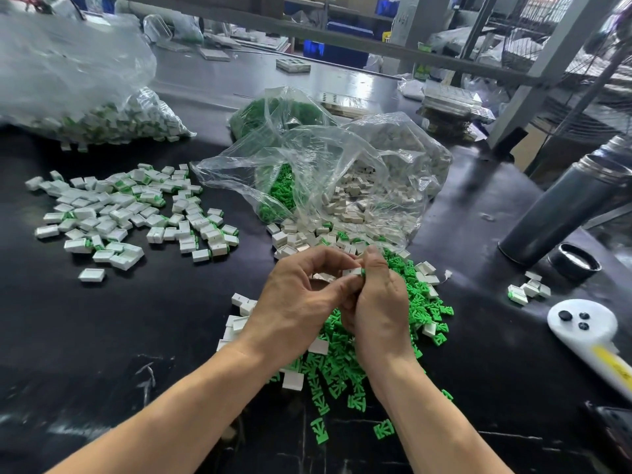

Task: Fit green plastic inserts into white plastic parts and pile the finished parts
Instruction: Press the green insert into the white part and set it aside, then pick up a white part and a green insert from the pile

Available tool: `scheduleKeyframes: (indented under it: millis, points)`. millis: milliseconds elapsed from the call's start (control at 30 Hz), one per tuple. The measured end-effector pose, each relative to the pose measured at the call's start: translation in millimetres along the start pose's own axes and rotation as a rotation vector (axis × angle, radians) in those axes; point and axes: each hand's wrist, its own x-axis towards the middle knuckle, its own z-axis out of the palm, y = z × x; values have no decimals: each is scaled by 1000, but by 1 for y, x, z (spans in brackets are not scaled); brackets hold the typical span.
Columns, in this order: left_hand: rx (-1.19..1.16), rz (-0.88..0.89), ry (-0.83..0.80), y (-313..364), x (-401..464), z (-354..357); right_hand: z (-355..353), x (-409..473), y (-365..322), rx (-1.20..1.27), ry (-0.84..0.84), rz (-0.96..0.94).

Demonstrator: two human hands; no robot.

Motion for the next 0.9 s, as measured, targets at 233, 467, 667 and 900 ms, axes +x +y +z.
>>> scheduleKeyframes:
  millis: [233,467,667,900]
  points:
    - [124,-10,95,-5,5,-14,-20,5,1,-272,44,-176]
    - [92,-15,123,0,8,-20,-23,5,0,-372,-71,-252]
    - [191,32,89,0,5,-21,-23,5,2,-396,-83,-227]
    - [598,243,124,0,2,-23,-22,5,5,-395,-37,-208]
